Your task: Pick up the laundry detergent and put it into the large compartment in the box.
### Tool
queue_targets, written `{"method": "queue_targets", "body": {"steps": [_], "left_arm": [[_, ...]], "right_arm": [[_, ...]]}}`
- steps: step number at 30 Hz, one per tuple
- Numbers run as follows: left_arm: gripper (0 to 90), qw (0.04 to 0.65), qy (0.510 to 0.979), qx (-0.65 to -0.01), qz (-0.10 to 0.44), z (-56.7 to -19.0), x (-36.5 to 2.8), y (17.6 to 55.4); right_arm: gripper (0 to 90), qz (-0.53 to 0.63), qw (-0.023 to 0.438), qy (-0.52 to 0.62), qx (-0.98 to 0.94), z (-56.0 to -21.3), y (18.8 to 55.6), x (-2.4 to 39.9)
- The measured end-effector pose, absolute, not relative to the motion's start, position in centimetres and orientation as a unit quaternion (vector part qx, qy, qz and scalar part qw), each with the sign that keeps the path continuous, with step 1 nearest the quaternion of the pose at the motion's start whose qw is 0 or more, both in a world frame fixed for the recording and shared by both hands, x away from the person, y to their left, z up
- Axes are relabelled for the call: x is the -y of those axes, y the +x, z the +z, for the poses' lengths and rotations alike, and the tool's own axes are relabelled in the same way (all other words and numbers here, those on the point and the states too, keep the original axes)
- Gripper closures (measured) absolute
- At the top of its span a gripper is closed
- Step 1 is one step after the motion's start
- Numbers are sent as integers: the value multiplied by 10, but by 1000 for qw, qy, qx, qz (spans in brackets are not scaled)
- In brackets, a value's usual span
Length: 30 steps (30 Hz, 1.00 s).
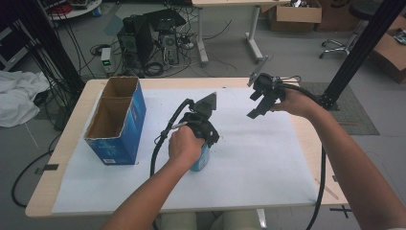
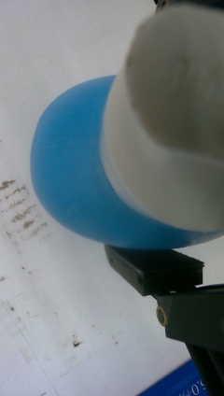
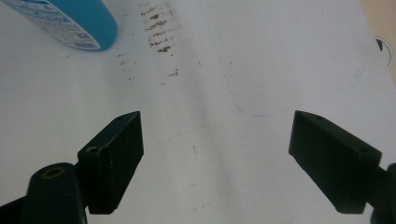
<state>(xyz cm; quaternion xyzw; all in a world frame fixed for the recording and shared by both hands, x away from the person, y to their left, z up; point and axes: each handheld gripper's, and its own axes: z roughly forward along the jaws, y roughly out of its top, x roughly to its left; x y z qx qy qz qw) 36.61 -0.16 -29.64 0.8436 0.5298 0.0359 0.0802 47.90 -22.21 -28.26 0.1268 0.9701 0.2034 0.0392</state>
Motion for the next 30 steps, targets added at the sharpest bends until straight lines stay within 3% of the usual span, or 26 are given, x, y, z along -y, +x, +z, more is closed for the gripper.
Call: {"method": "queue_targets", "body": {"steps": [30], "left_arm": [[376, 88, 849, -520, 36, -296, 1, 367]], "right_arm": [[179, 209, 38, 128, -969, -281, 478, 222]]}}
